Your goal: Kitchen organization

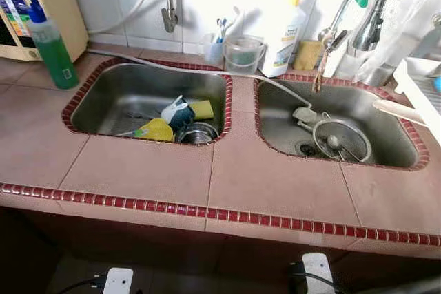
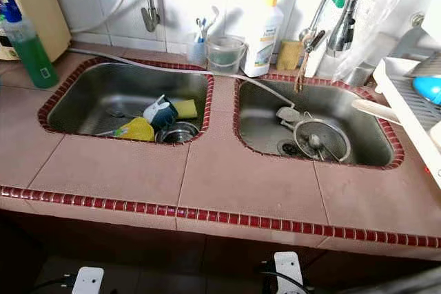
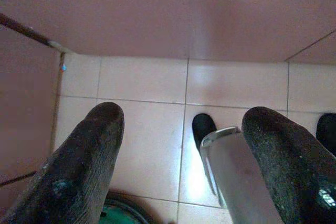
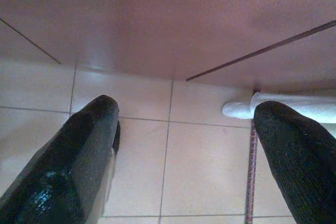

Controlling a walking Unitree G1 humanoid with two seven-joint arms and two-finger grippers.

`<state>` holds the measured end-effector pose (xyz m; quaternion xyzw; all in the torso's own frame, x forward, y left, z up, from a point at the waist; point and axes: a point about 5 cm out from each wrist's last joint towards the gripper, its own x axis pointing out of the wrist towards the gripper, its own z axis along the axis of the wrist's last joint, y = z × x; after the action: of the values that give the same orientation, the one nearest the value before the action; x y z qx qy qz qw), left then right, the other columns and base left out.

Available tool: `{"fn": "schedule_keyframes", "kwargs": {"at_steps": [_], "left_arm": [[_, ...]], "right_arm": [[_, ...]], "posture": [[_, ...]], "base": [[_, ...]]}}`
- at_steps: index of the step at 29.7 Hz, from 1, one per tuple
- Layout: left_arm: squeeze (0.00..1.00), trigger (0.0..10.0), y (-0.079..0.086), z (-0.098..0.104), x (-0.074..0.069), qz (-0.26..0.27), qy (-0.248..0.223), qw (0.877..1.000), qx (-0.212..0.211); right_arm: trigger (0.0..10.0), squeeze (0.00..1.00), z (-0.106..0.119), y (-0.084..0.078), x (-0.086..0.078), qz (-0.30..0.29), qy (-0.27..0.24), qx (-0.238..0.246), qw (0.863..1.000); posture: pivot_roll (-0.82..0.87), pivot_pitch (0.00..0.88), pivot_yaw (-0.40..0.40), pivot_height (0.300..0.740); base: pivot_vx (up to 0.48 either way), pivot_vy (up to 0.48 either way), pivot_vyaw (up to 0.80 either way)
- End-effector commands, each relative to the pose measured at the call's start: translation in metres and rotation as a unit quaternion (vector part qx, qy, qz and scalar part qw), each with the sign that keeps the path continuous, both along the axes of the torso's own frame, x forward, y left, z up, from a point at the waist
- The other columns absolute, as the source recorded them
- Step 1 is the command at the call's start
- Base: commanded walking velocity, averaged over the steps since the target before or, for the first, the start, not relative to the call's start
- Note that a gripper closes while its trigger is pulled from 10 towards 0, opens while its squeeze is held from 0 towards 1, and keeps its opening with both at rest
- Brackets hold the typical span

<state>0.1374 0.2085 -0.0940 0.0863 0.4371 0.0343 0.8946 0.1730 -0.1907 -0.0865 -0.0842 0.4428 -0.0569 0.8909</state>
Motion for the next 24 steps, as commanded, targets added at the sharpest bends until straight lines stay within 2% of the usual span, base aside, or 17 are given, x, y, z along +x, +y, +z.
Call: {"fn": "schedule_keyframes", "kwargs": {"at_steps": [1,6,8,16,24], "left_arm": [[0.00,10.0,0.000,-0.001,-0.003,-0.010,0.010,1.000,0.003],[0.00,10.0,-0.004,-0.001,0.002,-0.020,0.010,1.000,0.001],[0.00,10.0,-0.009,0.001,0.010,-0.027,0.005,1.000,-0.002],[0.00,10.0,-0.017,0.001,0.014,-0.054,0.010,0.998,-0.009],[0.00,10.0,-0.019,0.002,0.019,-0.062,0.010,0.998,-0.009]], "right_arm": [[10.0,0.00,-0.002,-0.005,-0.006,-0.013,0.007,-0.008,1.000],[10.0,0.00,-0.002,-0.007,-0.006,-0.018,0.006,-0.007,1.000],[10.0,0.00,-0.002,-0.010,-0.008,-0.024,0.006,-0.011,1.000],[10.0,0.00,-0.002,-0.014,-0.010,-0.043,0.002,-0.014,0.999],[10.0,0.00,-0.003,-0.015,-0.012,-0.055,0.006,-0.009,0.998]], "posture": [[-0.06,0.000,-0.023,0.740],[-0.10,0.000,-0.004,0.740],[-0.11,0.000,0.000,0.740],[-0.17,0.000,0.035,0.740],[-0.18,0.000,0.040,0.740]], "base": [[0.000,0.000,0.00],[0.000,0.000,0.00],[0.000,0.000,0.00],[0.000,0.000,0.00],[0.000,0.000,0.00]]}}
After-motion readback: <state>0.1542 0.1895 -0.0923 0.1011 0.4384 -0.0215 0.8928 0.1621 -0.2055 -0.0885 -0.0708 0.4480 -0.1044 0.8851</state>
